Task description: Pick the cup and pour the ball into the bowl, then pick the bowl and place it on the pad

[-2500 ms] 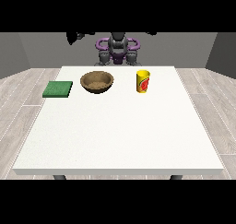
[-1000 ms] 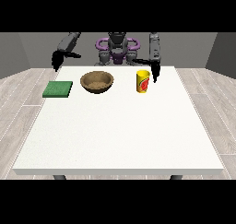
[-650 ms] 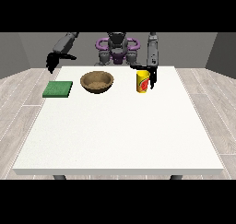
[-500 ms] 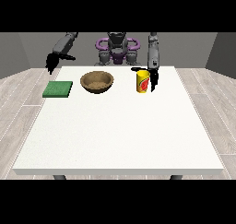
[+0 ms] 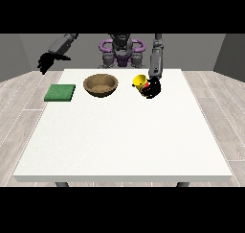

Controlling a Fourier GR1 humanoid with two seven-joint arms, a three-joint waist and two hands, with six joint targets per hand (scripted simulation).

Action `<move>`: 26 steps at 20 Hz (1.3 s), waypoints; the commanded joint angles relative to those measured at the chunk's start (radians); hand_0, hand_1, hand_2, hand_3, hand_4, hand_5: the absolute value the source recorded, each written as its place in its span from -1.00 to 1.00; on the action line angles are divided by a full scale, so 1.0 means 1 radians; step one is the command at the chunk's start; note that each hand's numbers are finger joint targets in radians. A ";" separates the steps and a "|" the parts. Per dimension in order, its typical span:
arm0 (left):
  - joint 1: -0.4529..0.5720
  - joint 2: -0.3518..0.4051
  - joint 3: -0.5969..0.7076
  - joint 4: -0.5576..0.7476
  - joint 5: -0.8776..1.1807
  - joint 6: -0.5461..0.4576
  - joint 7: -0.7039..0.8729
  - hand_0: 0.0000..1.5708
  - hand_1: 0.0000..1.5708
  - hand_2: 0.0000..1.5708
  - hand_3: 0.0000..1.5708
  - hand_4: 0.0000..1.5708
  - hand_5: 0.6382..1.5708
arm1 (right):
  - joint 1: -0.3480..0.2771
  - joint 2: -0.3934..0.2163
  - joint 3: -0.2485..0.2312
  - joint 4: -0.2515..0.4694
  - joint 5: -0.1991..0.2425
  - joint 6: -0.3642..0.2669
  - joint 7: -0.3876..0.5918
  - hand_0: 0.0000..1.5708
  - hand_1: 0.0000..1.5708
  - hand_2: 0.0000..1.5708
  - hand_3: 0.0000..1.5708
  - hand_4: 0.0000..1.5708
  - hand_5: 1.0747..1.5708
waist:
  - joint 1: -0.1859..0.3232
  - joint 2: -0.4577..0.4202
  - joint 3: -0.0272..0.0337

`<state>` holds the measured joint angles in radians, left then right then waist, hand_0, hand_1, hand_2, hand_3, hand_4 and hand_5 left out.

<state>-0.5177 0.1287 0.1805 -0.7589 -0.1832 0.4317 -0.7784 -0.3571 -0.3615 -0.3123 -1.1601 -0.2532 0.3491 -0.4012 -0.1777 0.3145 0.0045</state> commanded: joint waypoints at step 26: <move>-0.111 -0.113 -0.493 -0.133 -0.805 0.110 0.861 0.63 0.63 1.00 1.00 0.27 1.00 | 0.075 -0.105 -0.097 0.480 0.041 0.028 -0.139 -1.00 -1.00 -1.00 -1.00 -1.00 0.92 | 0.222 -0.331 -0.0038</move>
<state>-0.6281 0.0405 -0.2742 -0.8847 -0.8889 0.5366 0.0064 -0.2760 -0.4906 -0.4192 -0.6974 -0.2194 0.3945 -0.5224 0.0453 -0.0207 0.0009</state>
